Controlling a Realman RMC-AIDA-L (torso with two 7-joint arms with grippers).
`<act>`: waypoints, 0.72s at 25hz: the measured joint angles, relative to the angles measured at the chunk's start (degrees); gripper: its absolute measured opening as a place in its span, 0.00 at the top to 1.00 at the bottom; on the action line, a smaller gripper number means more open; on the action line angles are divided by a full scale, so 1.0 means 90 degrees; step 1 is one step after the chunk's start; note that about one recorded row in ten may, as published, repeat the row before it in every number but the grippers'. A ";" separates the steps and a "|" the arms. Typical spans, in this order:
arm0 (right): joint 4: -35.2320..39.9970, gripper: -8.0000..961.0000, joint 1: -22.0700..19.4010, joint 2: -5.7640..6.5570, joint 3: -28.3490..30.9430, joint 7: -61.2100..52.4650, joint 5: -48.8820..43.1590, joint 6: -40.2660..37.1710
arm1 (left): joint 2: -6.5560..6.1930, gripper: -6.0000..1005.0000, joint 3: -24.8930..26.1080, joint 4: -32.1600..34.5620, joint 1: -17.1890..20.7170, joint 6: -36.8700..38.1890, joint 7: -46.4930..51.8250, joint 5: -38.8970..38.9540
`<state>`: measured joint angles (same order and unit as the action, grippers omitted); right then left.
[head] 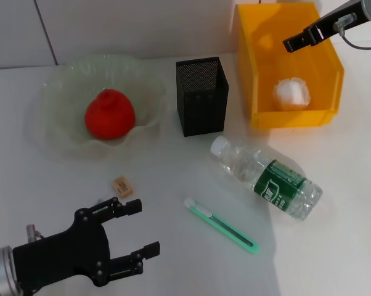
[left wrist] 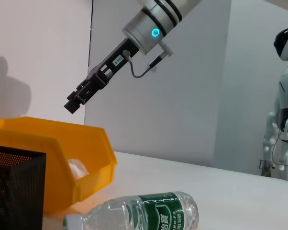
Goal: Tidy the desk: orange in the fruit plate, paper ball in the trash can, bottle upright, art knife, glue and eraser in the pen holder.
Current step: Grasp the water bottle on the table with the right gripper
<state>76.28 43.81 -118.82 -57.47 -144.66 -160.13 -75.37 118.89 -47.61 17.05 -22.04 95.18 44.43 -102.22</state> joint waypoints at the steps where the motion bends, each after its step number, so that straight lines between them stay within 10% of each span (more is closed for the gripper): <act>1: 0.0156 0.18 0.0001 -0.0001 0.0004 -0.0024 0.0019 -0.0251 | -0.0003 0.25 0.0008 0.0000 0.0007 0.0001 0.0002 0.0000; 8: 0.0841 0.16 0.0322 0.0027 -0.0092 -0.0014 0.0540 -0.2455 | -0.0007 0.25 0.0043 0.0000 0.0072 0.0003 -0.0001 0.0000; 18: 0.0283 0.16 0.0587 -0.0010 -0.0967 -0.0165 0.0303 -0.2849 | -0.0007 0.25 0.0047 0.0000 0.0076 -0.0001 0.0018 0.0005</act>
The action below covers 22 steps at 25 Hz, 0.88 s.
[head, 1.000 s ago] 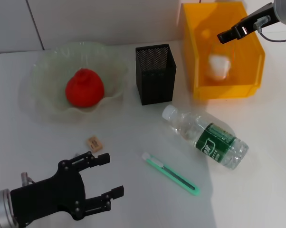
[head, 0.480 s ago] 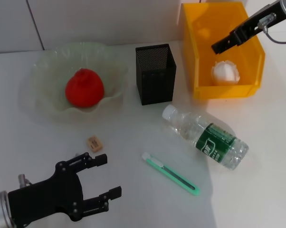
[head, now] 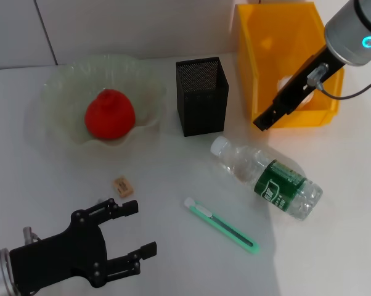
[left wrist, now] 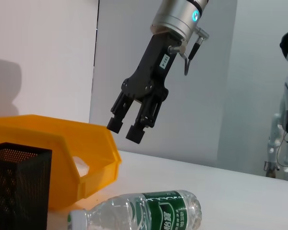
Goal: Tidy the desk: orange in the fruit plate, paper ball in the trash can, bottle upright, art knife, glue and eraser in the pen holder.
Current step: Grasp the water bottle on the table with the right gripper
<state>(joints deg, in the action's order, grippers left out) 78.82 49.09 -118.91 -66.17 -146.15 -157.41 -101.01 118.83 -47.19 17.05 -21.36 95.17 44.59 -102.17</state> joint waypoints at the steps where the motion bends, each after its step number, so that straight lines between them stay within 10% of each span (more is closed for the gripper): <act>1: 0.0000 0.16 0.0000 0.0000 0.0000 0.0000 0.0000 0.0000 | 0.0000 0.25 0.0000 0.0000 0.0000 -0.0002 0.0004 0.0001; 22: -0.0384 0.15 -0.0249 -0.0032 -0.0295 -0.0245 -0.0260 -0.0715 | 0.0000 0.26 0.0026 0.0007 -0.0065 -0.0186 0.0041 0.0030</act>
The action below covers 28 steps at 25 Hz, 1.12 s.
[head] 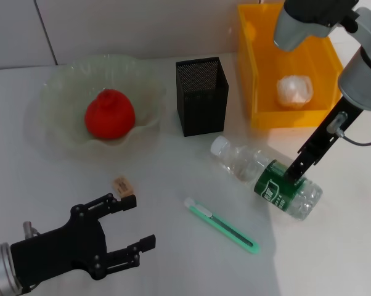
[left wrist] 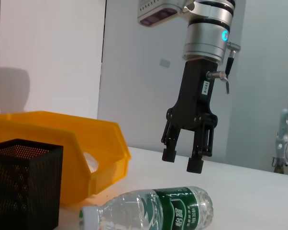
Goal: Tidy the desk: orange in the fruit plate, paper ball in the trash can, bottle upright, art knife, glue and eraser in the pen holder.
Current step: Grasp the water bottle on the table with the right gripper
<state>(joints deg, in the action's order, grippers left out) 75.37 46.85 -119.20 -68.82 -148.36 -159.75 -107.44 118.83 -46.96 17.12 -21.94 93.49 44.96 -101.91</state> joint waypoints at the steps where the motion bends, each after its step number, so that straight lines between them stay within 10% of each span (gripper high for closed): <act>1: 0.0020 0.15 -0.0057 -0.0002 -0.0081 -0.0031 -0.0002 0.0047 | 0.0000 0.26 0.0000 0.0000 0.0000 0.0000 0.0000 0.0000; 28: -0.1278 0.16 -0.0256 -0.0032 -0.1026 -0.0217 0.0377 0.1646 | 0.0000 0.26 -0.0056 0.0002 -0.0014 0.0000 -0.0001 0.0005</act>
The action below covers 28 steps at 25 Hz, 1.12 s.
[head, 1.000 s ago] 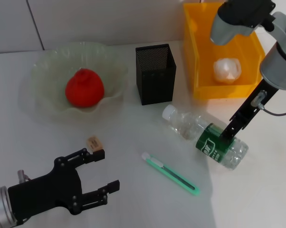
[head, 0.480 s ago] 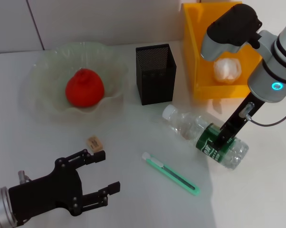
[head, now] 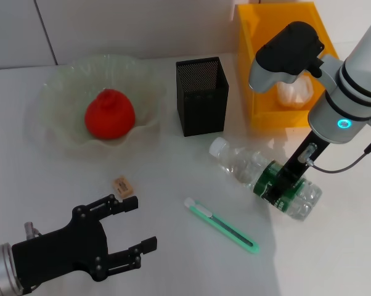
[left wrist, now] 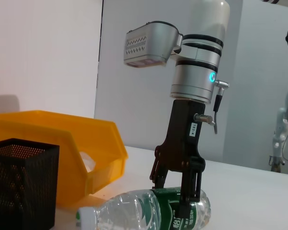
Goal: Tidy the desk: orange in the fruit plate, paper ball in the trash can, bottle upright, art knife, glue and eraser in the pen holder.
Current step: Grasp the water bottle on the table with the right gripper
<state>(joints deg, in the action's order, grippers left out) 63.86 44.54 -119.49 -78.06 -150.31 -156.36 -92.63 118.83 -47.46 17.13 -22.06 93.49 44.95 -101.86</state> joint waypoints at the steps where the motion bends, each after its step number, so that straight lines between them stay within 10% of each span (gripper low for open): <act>1: 0.0000 0.16 0.0000 0.0000 0.0000 0.0000 0.0000 0.0000 | 0.0000 0.26 0.0000 0.0000 0.0000 0.0001 0.0001 0.0000; 28: -0.0484 0.19 -0.0041 -0.0005 -0.0183 0.0048 0.0154 0.0397 | 0.0010 0.27 -0.0020 0.0000 0.0001 0.0013 0.0006 -0.0008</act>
<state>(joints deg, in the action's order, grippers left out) 59.51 44.18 -119.53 -79.71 -149.88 -154.97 -89.05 118.92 -47.64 17.14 -22.06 93.60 45.00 -101.94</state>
